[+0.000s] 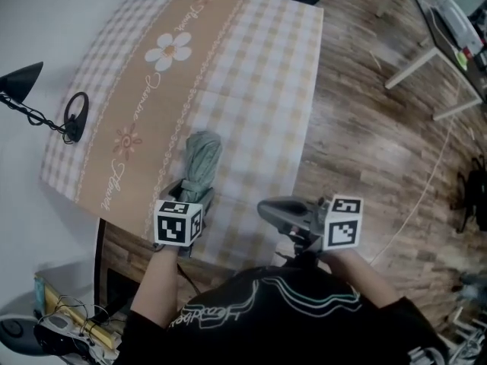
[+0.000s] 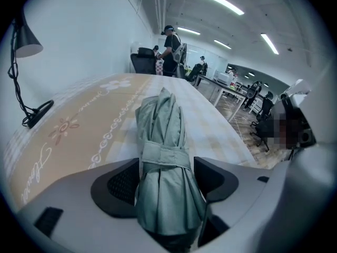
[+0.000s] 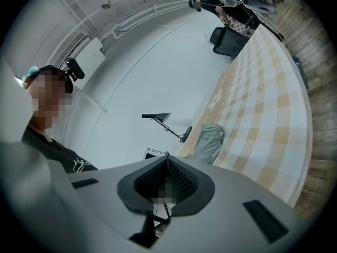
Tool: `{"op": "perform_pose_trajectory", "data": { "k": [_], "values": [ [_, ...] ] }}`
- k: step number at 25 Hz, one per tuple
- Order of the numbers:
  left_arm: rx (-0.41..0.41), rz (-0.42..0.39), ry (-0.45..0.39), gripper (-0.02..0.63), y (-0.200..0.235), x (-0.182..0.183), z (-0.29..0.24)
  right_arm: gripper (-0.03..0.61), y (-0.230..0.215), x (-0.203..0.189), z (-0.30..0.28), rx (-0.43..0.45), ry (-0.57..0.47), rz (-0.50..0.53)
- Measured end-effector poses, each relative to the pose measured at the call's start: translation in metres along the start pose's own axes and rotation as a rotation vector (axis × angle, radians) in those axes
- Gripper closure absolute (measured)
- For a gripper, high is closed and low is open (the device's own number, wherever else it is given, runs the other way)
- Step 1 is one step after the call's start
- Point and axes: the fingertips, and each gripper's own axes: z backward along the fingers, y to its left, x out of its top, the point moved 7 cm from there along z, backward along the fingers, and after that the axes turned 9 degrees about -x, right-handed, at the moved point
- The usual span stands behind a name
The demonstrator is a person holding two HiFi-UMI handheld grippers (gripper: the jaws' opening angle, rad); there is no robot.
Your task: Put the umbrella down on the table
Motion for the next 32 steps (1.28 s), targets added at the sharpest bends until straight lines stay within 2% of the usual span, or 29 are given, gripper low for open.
{"op": "perform_pose_trajectory", "data": {
  "k": [4,8,11,14,16,18,20,22,27,29,32],
  "values": [
    [-0.022,-0.011,-0.082,0.307,-0.007,0.008,0.028,0.565,0.02,-0.004,0.007,-0.015,-0.014,0.058],
    [-0.07,0.044,-0.222,0.31,-0.018,0.01,0.076,0.565,0.052,-0.012,0.008,-0.015,-0.046,0.127],
    [-0.172,0.108,-0.331,0.31,-0.033,0.004,0.113,0.565,0.077,-0.02,0.014,-0.015,-0.074,0.165],
    [-0.309,0.169,-0.413,0.311,-0.055,-0.01,0.15,0.565,0.101,-0.03,0.021,-0.02,-0.1,0.198],
    [-0.405,0.183,-0.454,0.311,-0.073,-0.02,0.172,0.565,0.118,-0.036,0.028,-0.012,-0.131,0.202],
    [-0.463,0.18,-0.502,0.333,-0.087,-0.029,0.194,0.565,0.135,-0.041,0.034,-0.005,-0.159,0.211],
    [-0.483,0.164,-0.556,0.397,-0.096,-0.036,0.214,0.565,0.152,-0.049,0.039,-0.01,-0.177,0.24],
    [-0.492,0.115,-0.591,0.453,-0.105,-0.043,0.23,0.565,0.171,-0.059,0.043,-0.009,-0.192,0.264],
    [-0.576,-0.001,-0.615,0.572,-0.135,-0.066,0.263,0.565,0.209,-0.09,0.049,-0.004,-0.191,0.326],
    [-0.633,-0.047,-0.623,0.608,-0.15,-0.076,0.274,0.565,0.222,-0.102,0.051,0.004,-0.19,0.341],
    [-0.682,-0.12,-0.63,0.616,-0.166,-0.09,0.289,0.565,0.24,-0.117,0.055,0.016,-0.199,0.363]
  ]
}}
